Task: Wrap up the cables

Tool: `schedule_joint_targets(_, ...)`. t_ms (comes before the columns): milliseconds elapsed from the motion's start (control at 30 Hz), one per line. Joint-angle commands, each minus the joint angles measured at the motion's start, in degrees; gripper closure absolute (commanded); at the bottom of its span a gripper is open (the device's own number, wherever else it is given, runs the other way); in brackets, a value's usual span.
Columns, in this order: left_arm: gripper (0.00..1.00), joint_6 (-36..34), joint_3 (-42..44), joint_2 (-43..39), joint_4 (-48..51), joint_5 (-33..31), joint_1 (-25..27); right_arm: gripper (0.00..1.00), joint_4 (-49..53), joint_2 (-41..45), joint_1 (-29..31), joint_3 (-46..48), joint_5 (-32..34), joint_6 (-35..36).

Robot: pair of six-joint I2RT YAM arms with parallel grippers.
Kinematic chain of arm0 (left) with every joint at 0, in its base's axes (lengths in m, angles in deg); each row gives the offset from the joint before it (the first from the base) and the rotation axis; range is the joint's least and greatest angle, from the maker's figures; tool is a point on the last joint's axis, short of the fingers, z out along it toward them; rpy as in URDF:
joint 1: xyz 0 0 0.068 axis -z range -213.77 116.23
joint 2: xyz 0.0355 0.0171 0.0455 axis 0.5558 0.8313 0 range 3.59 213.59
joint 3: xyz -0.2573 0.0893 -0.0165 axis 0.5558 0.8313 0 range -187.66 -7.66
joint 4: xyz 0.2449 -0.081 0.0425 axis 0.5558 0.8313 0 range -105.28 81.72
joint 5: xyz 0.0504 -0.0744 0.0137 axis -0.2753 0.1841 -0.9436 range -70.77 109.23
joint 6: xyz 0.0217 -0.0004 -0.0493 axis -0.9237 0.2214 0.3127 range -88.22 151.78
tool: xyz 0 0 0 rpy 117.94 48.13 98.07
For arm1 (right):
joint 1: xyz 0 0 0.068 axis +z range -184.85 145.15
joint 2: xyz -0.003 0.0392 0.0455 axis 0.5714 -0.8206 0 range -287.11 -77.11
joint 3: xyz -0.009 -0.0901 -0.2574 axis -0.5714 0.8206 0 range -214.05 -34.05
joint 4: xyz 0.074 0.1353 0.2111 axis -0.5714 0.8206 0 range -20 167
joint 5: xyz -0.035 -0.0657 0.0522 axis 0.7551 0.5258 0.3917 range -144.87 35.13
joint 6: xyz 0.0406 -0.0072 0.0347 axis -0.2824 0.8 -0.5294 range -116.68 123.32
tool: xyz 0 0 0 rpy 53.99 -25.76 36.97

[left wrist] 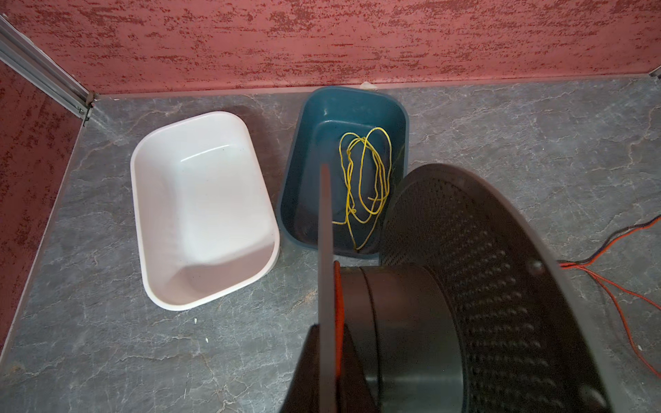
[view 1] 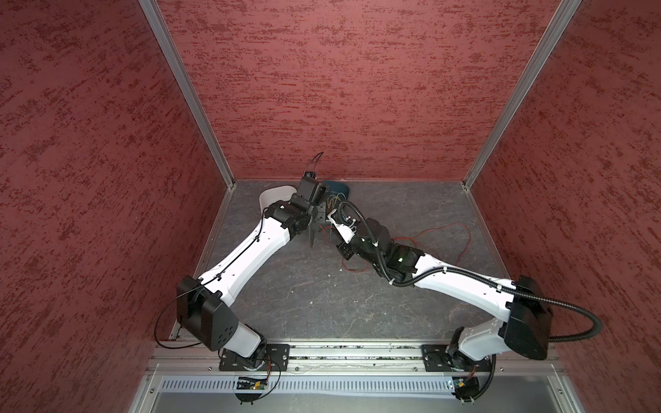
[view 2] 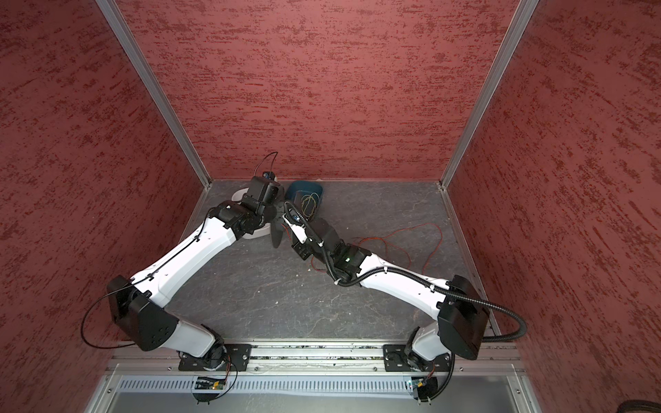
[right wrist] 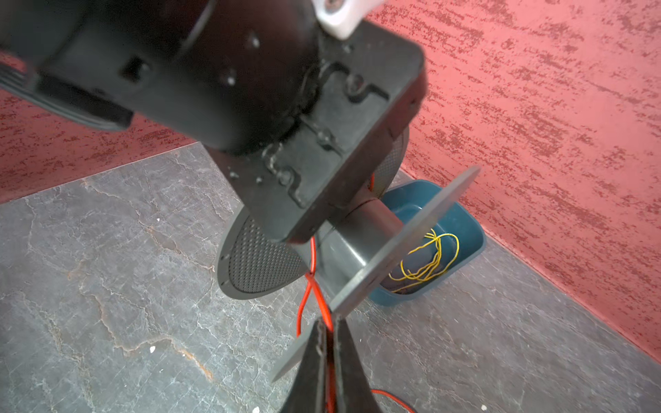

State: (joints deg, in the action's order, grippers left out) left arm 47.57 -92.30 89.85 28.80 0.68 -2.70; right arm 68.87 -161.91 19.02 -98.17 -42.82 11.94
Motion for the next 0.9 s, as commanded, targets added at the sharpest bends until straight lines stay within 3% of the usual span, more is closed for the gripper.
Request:
schedule_joint_targets(0, 1.0, -0.1, -2.3, -2.2, 0.9, 3.2, 0.2, 0.83, -3.3, 0.9, -1.4, 1.8, 5.3, 1.6)
schedule_joint_targets(133, 1.0, -0.7, -1.6, -2.5, 1.5, 3.4, 0.0, 0.7, -3.8, 1.2, -2.2, 3.8, 3.7, 1.1)
schedule_joint_targets(200, 1.0, -0.7, -1.3, -2.5, 1.8, 3.6, -0.1, 0.7, -3.5, 1.2, -2.6, 4.2, 3.2, 0.7)
schedule_joint_targets(400, 1.0, -1.6, 0.1, -2.5, 2.1, 2.9, 0.0, 0.75, -0.3, 3.7, -3.6, 4.3, 1.8, 0.7)
schedule_joint_targets(633, 1.0, -4.4, 3.5, -4.3, 1.1, 1.9, 0.9, 0.75, 6.3, 6.3, -9.8, 2.9, -8.8, -0.8)
schedule_joint_targets(867, 1.0, -5.9, 7.1, -6.4, -0.5, 1.7, 3.3, 0.83, 8.8, 5.4, -13.9, -0.9, -12.8, -0.8)
